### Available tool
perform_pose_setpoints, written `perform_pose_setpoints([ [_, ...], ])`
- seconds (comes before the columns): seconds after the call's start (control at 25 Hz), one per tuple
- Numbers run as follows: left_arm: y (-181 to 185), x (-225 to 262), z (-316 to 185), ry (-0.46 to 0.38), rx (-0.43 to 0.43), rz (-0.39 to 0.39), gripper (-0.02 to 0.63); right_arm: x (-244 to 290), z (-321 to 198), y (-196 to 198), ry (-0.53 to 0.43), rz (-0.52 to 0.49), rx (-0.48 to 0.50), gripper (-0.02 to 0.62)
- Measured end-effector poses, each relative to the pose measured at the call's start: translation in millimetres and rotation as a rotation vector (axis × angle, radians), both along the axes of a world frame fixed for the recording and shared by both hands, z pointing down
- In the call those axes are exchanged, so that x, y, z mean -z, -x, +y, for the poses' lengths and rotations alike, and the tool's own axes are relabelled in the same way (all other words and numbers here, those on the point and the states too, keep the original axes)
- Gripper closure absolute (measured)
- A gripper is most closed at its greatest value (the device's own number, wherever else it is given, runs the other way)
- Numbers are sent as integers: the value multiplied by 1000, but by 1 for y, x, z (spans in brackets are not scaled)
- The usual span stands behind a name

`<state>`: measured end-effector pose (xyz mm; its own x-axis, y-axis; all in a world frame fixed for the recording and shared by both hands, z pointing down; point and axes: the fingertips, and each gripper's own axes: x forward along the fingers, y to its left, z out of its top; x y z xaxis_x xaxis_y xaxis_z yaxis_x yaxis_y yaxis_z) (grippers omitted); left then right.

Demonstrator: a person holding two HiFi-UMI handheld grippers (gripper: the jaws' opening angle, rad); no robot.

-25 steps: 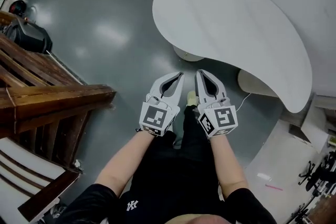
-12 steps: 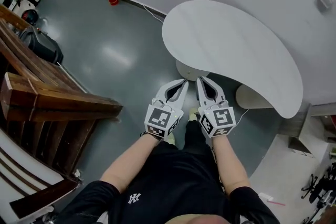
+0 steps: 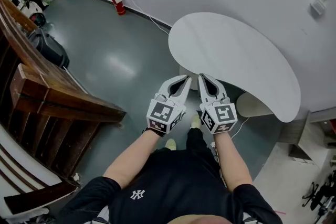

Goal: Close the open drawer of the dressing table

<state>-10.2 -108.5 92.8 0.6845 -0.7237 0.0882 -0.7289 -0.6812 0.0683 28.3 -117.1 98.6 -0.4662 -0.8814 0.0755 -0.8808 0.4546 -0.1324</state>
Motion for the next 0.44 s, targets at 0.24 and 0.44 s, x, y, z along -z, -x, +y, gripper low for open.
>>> perform_pose_setpoints([
  [0.24,8,4,4,-4,14,4,597,7,6,6,-7,7,1,581],
  [0.44,13,6,5,-6,18,5,595,10,7,13,-14,-1,6,581],
])
